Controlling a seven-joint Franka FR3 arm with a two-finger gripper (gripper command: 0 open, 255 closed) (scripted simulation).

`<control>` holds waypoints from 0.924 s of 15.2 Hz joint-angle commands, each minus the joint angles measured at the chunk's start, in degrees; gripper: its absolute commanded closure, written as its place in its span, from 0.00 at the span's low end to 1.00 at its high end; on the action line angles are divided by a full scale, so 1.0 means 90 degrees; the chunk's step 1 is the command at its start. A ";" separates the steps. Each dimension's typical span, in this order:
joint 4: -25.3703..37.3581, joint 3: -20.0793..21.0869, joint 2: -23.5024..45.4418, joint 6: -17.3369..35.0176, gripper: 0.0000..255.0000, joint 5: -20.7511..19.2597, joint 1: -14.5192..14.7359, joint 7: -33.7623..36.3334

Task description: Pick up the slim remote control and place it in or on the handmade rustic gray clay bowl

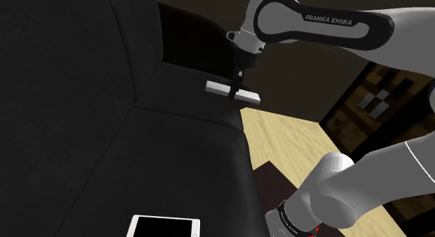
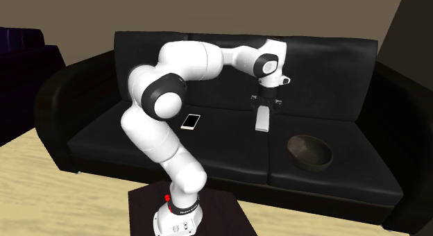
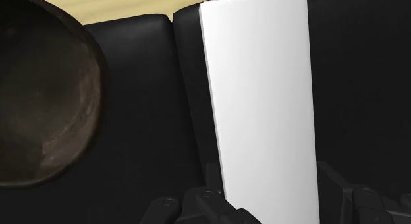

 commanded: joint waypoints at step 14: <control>0.2378 -0.1421 0.2287 -0.0125 1.00 0.0073 -0.0743 -0.2222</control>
